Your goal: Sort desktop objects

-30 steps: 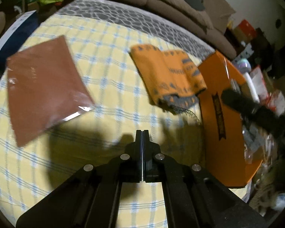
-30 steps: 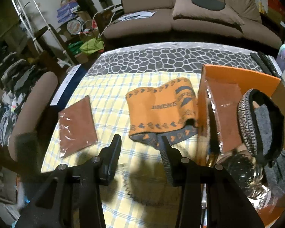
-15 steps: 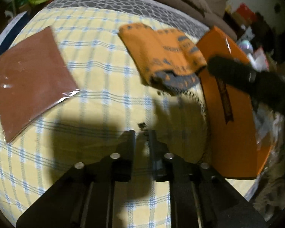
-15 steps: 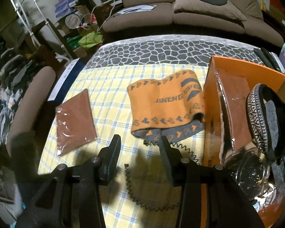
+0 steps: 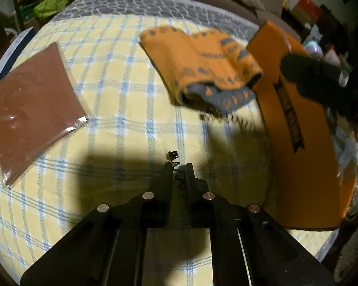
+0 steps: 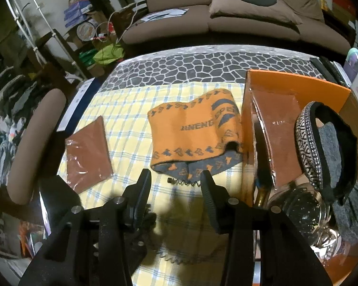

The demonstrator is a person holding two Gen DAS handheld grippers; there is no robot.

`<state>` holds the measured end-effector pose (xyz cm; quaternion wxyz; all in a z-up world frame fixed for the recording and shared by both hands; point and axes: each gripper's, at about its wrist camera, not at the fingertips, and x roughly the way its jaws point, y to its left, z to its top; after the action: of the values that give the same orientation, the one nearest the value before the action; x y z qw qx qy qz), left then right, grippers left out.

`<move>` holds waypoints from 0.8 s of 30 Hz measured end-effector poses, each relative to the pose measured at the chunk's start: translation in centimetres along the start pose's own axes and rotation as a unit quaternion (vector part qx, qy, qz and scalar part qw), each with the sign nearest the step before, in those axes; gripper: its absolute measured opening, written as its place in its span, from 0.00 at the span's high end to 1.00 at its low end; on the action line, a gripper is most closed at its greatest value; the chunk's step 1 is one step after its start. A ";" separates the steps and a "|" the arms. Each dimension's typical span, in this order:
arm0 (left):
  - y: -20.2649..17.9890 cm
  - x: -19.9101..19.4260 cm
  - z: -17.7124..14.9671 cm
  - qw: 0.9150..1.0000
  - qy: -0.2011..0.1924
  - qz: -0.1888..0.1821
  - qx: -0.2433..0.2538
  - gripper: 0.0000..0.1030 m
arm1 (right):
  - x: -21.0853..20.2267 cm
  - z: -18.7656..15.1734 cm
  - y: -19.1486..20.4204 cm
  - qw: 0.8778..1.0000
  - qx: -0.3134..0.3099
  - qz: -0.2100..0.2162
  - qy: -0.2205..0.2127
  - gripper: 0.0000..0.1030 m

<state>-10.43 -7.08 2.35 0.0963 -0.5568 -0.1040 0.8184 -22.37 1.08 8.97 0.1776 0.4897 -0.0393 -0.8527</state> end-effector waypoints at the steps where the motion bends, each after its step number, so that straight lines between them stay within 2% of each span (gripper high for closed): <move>1: 0.3 -0.5 0.2 1.000 -0.005 -0.011 -0.008 0.94 | -0.1 0.0 0.0 1.000 0.000 0.001 -0.001 0.57; 7: 3.0 -4.5 1.7 0.996 -0.037 -0.060 -0.054 0.94 | 0.1 -0.3 0.2 1.000 -0.011 0.002 0.011 0.55; 12: 6.0 -5.9 3.1 0.989 -0.044 -0.097 -0.102 0.94 | 0.3 -0.8 0.5 1.000 -0.026 -0.008 0.016 0.54; 21: 8.4 -9.4 3.6 0.974 -0.061 -0.174 -0.132 0.94 | 0.2 -0.5 0.1 1.000 -0.020 -0.007 0.011 0.44; 24: 8.4 -10.4 3.5 0.967 -0.064 -0.208 -0.136 0.94 | 0.4 -0.6 0.2 1.000 -0.019 -0.006 0.013 0.36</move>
<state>-10.33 -18.17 10.54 0.1806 -0.4776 -0.3340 0.7923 -22.00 0.79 8.36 0.1825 0.4978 -0.0181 -0.8477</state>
